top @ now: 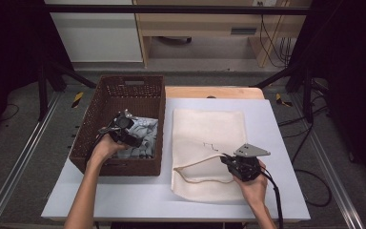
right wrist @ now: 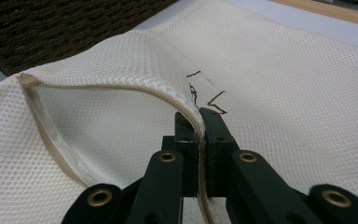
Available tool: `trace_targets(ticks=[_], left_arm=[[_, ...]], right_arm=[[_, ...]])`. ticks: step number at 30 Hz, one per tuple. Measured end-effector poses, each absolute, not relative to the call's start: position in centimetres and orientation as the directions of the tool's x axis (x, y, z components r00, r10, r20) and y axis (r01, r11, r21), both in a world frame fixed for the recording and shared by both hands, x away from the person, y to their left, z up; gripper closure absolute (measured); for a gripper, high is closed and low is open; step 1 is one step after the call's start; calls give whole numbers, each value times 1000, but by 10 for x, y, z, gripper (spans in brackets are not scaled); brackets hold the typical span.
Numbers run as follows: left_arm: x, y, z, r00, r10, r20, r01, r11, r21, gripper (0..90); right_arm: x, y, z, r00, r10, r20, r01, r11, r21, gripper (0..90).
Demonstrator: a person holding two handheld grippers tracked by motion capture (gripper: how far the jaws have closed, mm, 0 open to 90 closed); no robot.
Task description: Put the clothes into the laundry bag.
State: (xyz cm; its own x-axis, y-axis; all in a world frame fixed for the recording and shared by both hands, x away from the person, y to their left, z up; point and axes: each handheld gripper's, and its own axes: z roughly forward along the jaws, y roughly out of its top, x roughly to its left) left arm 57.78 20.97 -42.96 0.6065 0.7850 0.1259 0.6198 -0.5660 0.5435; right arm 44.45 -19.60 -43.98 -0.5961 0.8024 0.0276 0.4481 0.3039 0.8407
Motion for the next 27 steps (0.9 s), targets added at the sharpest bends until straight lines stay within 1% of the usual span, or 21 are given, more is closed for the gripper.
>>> trace_targets(ticks=[3,7,12,14,18,21,23,27], left_arm=[[578,208,-431,608,783,133,631,-578,518,125],[578,204,-431,610,782,127,659,-590,467,307],[577,203,-430,608,787,105,685,-586,432,535],[577,203,-429,592,801,91,705,-569,422,603],[576,202,-426,582,807,96,715,-565,412,664],[575,205,-423,561,824,76,727,-535,431,684],[573,207,-419,543,837,61,729,-506,461,688],[569,215,-409,510,859,42,698,-442,563,692]], right_arm=[[445,-196,-440,-595,803,27,448,304,841,862],[445,-196,-440,-594,804,31,452,302,839,862],[445,-196,-440,-591,806,39,457,295,839,864],[446,-196,-440,-591,805,40,460,296,837,866],[446,-197,-440,-592,805,46,462,292,837,869],[447,-198,-440,-597,802,41,455,296,840,869],[446,-198,-439,-596,802,42,455,294,841,868],[446,-199,-439,-592,805,49,458,285,842,868]])
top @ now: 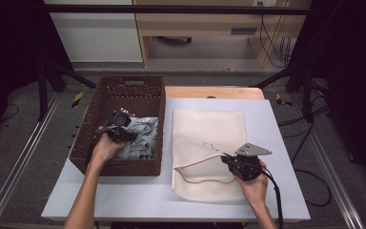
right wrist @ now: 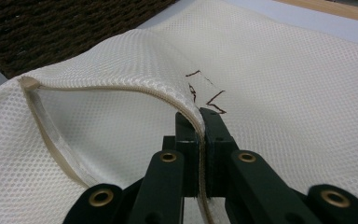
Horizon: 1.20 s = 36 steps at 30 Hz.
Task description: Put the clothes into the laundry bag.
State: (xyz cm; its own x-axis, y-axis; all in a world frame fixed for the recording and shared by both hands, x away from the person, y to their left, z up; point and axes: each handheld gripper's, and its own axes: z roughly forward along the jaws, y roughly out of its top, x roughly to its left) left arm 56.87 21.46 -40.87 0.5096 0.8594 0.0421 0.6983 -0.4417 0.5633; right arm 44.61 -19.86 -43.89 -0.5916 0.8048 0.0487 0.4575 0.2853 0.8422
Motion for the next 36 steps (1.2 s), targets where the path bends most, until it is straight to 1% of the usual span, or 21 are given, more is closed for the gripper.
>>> trace_targets(ticks=[3,8,11,16,22,23,25,36], left_arm=[[564,220,-401,489,871,33,660,-395,640,693],[556,229,-392,452,892,26,590,-321,741,694],[550,232,-387,450,893,23,540,-292,789,694],[546,235,-381,449,893,24,485,-267,833,695],[539,243,-369,432,902,4,419,-205,884,696],[539,245,-366,425,905,-3,414,-191,890,696],[536,246,-360,413,911,8,397,-188,898,697],[512,255,-324,399,917,7,278,-129,952,696]], right_arm=[[446,-199,-439,-593,804,49,458,287,841,868],[446,-199,-439,-594,803,49,457,287,842,868],[447,-200,-438,-597,801,47,451,287,845,868],[446,-201,-437,-594,803,52,455,281,845,868],[446,-201,-437,-593,803,53,453,279,847,868],[446,-201,-437,-593,803,53,453,279,847,868],[446,-200,-437,-594,803,53,453,279,846,868],[446,-200,-437,-595,802,53,452,279,847,868]])
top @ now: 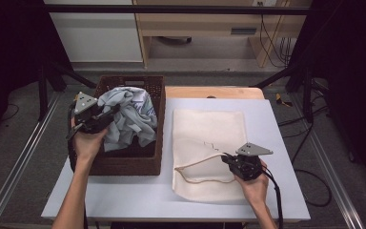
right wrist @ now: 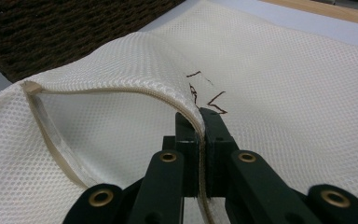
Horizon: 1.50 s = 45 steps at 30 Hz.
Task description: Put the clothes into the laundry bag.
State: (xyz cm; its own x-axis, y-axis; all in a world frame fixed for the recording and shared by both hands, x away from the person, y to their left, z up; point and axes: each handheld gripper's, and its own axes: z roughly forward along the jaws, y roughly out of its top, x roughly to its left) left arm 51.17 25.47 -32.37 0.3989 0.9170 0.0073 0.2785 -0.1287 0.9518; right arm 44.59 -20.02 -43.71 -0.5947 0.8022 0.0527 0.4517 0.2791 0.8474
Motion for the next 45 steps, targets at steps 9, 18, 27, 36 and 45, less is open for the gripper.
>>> trace_targets(ticks=[9,18,27,36,45], left_arm=[[493,261,-289,392,920,-2,189,-78,979,696],[477,266,-256,403,915,-21,122,-31,992,696],[457,253,-232,453,891,-21,81,-18,997,697],[435,229,-218,514,858,8,47,-38,998,696],[411,202,-211,588,808,28,11,-43,999,696]], right_arm=[[445,-200,-437,-593,803,57,454,274,848,868],[445,-200,-436,-593,803,60,450,269,852,868],[446,-200,-436,-595,802,55,449,274,850,868],[445,-201,-436,-593,803,55,447,272,852,868],[445,-201,-435,-592,804,56,447,270,853,868]])
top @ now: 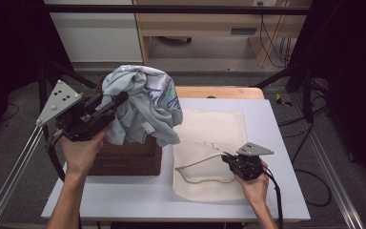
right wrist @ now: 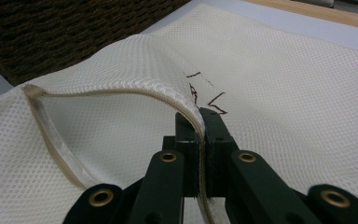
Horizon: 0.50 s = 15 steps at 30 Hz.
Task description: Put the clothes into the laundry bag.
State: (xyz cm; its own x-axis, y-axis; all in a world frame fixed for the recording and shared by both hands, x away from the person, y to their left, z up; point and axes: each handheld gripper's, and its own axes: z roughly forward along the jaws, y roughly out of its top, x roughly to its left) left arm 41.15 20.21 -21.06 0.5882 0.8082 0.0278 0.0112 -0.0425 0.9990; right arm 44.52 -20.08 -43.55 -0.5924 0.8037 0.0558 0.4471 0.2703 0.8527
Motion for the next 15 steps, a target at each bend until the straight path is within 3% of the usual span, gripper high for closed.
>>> trace_targets(ticks=[15], left_arm=[[394,150,-211,694,719,51,-11,-60,998,696]], right_arm=[[445,-202,-434,-589,806,58,448,266,854,868]])
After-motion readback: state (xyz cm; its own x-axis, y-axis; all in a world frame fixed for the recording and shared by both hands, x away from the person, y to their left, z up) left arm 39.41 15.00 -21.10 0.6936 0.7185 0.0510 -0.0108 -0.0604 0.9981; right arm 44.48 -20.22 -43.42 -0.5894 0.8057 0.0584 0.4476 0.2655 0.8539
